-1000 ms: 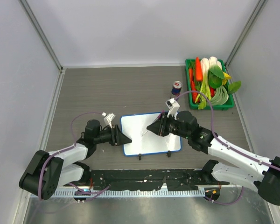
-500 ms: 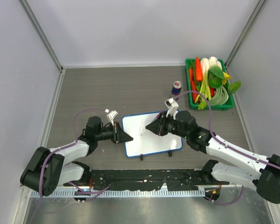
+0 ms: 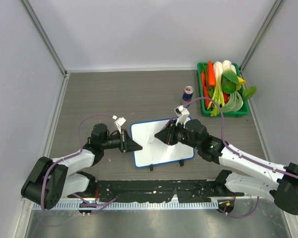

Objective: Write a sentence on the whiteboard
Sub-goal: Hold the whiteboard on the whiteboard stand, then write a sentence on the whiteboard.

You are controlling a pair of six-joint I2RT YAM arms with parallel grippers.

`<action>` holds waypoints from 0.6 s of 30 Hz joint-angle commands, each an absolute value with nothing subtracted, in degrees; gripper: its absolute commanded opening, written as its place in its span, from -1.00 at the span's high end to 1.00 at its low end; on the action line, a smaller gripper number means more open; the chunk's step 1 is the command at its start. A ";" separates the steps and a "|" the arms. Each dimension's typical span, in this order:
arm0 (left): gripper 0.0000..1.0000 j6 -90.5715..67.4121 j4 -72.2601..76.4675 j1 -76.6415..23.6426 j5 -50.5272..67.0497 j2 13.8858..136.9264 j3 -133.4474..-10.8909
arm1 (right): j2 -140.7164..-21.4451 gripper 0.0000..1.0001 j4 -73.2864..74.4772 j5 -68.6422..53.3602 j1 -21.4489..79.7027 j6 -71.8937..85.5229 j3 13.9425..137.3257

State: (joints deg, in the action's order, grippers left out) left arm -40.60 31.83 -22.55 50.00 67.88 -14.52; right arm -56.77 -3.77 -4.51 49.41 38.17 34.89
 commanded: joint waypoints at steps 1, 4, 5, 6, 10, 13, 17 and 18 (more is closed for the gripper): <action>1.00 -38.94 27.95 -22.15 41.39 68.03 -13.36 | -57.83 0.97 -6.15 -0.97 50.88 36.04 37.00; 1.00 -39.20 27.77 -22.24 40.96 67.15 -12.83 | -59.14 0.97 -7.55 -0.18 52.38 35.25 37.70; 1.00 -39.20 27.69 -22.15 40.87 66.89 -12.75 | -59.50 0.97 -7.56 3.04 53.25 34.90 38.40; 1.00 -39.29 27.69 -22.15 40.96 66.62 -12.48 | -60.29 0.97 -7.47 3.95 54.13 34.28 38.76; 1.00 -39.29 27.34 -22.15 40.69 65.39 -12.22 | -62.14 0.97 -9.22 9.48 57.21 32.96 40.52; 1.00 -39.29 27.07 -22.15 40.52 65.30 -12.22 | -62.66 0.97 -11.25 12.30 58.53 32.26 41.04; 1.00 -39.37 27.16 -22.15 40.52 65.65 -12.30 | -63.28 0.97 -14.41 15.29 59.68 31.38 41.22; 1.00 -39.37 27.16 -22.15 40.52 65.74 -12.39 | -63.72 0.97 -14.85 16.42 59.85 31.03 41.57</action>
State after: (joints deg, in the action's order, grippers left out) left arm -41.54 30.96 -22.65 48.80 65.34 -13.19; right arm -63.02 -8.71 9.98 58.98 33.23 38.44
